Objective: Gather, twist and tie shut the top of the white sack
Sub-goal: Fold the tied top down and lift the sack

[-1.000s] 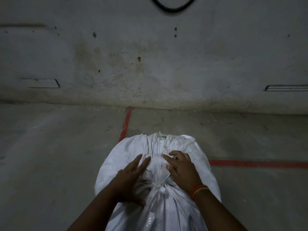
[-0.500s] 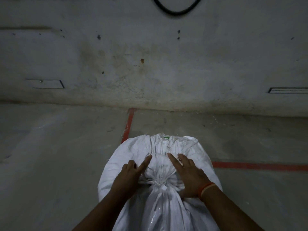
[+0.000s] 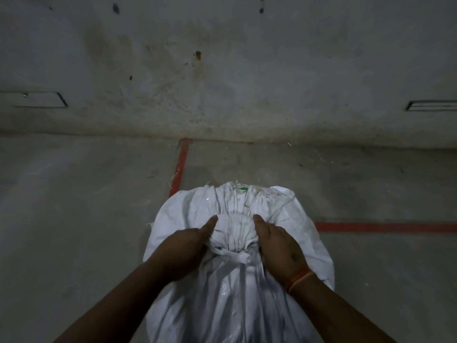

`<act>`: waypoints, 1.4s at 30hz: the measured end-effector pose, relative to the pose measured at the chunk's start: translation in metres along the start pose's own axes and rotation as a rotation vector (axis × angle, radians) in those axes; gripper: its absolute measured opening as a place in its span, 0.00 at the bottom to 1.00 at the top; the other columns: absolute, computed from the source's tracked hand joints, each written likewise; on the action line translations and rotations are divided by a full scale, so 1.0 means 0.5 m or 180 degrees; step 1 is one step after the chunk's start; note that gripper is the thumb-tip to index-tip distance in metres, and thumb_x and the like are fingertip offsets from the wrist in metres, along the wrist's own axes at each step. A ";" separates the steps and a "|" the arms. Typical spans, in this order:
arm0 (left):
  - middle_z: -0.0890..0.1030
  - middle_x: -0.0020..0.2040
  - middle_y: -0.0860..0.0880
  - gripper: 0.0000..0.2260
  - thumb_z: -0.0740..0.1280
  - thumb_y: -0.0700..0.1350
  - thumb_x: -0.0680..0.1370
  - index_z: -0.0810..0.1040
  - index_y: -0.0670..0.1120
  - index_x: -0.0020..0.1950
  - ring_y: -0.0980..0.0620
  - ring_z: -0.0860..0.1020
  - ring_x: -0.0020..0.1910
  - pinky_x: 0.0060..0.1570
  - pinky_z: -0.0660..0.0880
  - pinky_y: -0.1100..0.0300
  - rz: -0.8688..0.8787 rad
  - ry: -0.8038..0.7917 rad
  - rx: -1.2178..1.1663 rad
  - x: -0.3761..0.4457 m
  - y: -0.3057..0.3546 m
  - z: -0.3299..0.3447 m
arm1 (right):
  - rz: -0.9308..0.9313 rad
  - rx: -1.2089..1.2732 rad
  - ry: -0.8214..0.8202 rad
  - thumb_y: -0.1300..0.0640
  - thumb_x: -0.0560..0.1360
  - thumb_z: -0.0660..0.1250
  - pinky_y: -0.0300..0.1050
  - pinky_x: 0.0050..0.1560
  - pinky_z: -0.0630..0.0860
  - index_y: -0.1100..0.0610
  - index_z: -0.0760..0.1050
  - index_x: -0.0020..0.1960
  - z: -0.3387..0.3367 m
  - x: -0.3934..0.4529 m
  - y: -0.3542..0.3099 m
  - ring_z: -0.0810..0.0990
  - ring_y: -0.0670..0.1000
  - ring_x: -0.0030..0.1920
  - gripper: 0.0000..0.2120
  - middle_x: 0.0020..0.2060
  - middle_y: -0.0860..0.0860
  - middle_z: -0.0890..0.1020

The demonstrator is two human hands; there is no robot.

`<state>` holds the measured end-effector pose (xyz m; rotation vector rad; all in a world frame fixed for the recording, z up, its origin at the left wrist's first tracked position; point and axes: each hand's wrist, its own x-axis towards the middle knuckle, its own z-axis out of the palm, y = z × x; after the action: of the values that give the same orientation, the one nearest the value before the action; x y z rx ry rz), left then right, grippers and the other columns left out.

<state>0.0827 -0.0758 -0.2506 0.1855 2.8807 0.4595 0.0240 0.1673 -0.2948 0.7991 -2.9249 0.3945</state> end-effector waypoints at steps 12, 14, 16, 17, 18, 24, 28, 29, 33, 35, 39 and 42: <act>0.81 0.67 0.54 0.23 0.57 0.55 0.79 0.71 0.57 0.75 0.54 0.79 0.65 0.64 0.71 0.66 0.0124 0.0311 -0.0549 0.052 0.005 -0.130 | -0.0072 0.0151 0.0134 0.59 0.66 0.57 0.44 0.37 0.79 0.59 0.82 0.45 -0.173 0.092 0.027 0.83 0.55 0.36 0.16 0.36 0.54 0.83; 0.83 0.64 0.54 0.20 0.60 0.52 0.78 0.76 0.57 0.70 0.54 0.81 0.62 0.61 0.72 0.67 0.0061 0.0476 -0.0580 0.061 0.038 -0.202 | -0.0060 0.0122 0.0176 0.59 0.64 0.57 0.43 0.38 0.77 0.58 0.82 0.44 -0.247 0.125 0.026 0.83 0.55 0.35 0.17 0.36 0.53 0.83; 0.84 0.60 0.54 0.19 0.60 0.54 0.77 0.80 0.56 0.66 0.54 0.82 0.57 0.58 0.73 0.67 0.0040 0.0665 -0.0634 0.071 0.071 -0.295 | -0.0007 0.0103 0.0111 0.59 0.62 0.61 0.42 0.35 0.77 0.57 0.81 0.44 -0.338 0.164 0.021 0.83 0.54 0.35 0.13 0.35 0.52 0.83; 0.85 0.58 0.54 0.19 0.60 0.54 0.77 0.81 0.55 0.64 0.54 0.83 0.56 0.58 0.74 0.65 0.0050 0.0745 -0.0669 0.076 0.088 -0.349 | 0.0036 0.0136 0.0049 0.60 0.61 0.66 0.41 0.34 0.77 0.56 0.80 0.44 -0.392 0.185 0.016 0.83 0.54 0.35 0.12 0.35 0.52 0.83; 0.85 0.57 0.54 0.18 0.60 0.54 0.77 0.81 0.55 0.63 0.54 0.83 0.56 0.58 0.76 0.63 0.0065 0.0818 -0.0670 0.080 0.105 -0.407 | 0.0085 0.0167 -0.0037 0.61 0.61 0.69 0.41 0.34 0.77 0.55 0.80 0.44 -0.449 0.207 0.011 0.83 0.55 0.35 0.12 0.36 0.52 0.83; 0.87 0.55 0.47 0.12 0.66 0.44 0.78 0.83 0.47 0.60 0.48 0.84 0.54 0.53 0.74 0.63 0.0427 0.0937 -0.0306 0.082 0.225 -0.768 | -0.0019 -0.0025 -0.0126 0.68 0.59 0.72 0.47 0.32 0.80 0.60 0.80 0.44 -0.830 0.293 -0.029 0.85 0.61 0.36 0.14 0.36 0.58 0.85; 0.87 0.49 0.45 0.15 0.62 0.48 0.74 0.84 0.47 0.55 0.44 0.85 0.48 0.45 0.73 0.60 0.0644 0.1018 -0.0006 0.094 0.323 -0.959 | -0.0130 -0.0120 0.0083 0.67 0.63 0.69 0.51 0.46 0.82 0.63 0.80 0.48 -1.039 0.330 -0.016 0.85 0.63 0.44 0.13 0.43 0.63 0.85; 0.87 0.48 0.45 0.16 0.62 0.49 0.74 0.84 0.47 0.54 0.44 0.85 0.48 0.44 0.72 0.60 0.0717 0.1076 0.0063 0.102 0.348 -0.998 | -0.0159 -0.0145 0.0183 0.67 0.64 0.69 0.52 0.50 0.81 0.64 0.80 0.50 -1.079 0.337 -0.007 0.85 0.64 0.45 0.14 0.44 0.64 0.85; 0.87 0.50 0.47 0.21 0.57 0.55 0.72 0.84 0.49 0.54 0.43 0.84 0.49 0.47 0.78 0.54 0.0996 0.1293 0.0156 0.137 0.455 -1.114 | -0.0064 -0.0211 0.0472 0.66 0.69 0.67 0.51 0.50 0.77 0.65 0.77 0.61 -1.215 0.357 0.044 0.82 0.65 0.51 0.20 0.51 0.65 0.83; 0.87 0.50 0.46 0.20 0.58 0.53 0.73 0.83 0.47 0.55 0.43 0.84 0.49 0.47 0.78 0.56 0.1045 0.1378 0.0210 0.165 0.513 -1.148 | 0.0035 -0.0135 0.0503 0.64 0.71 0.65 0.50 0.53 0.75 0.63 0.76 0.63 -1.266 0.361 0.092 0.80 0.64 0.55 0.20 0.54 0.64 0.82; 0.87 0.50 0.47 0.23 0.56 0.57 0.75 0.84 0.45 0.54 0.47 0.85 0.49 0.43 0.70 0.62 0.1144 0.1473 0.0159 0.222 0.650 -1.181 | -0.0017 -0.0042 0.0645 0.63 0.71 0.65 0.48 0.47 0.73 0.62 0.76 0.53 -1.359 0.350 0.209 0.81 0.63 0.52 0.11 0.50 0.62 0.82; 0.87 0.49 0.48 0.20 0.57 0.56 0.75 0.84 0.48 0.54 0.48 0.84 0.48 0.42 0.67 0.64 0.1084 0.1607 0.0197 0.269 0.769 -1.200 | -0.0054 -0.0015 0.0712 0.62 0.72 0.65 0.48 0.46 0.72 0.62 0.76 0.52 -1.432 0.334 0.313 0.81 0.62 0.51 0.10 0.50 0.62 0.82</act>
<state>-0.1530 0.1327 0.4030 0.6663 3.3710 0.5405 -0.1900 0.4079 0.3844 0.7272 -2.7095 0.4441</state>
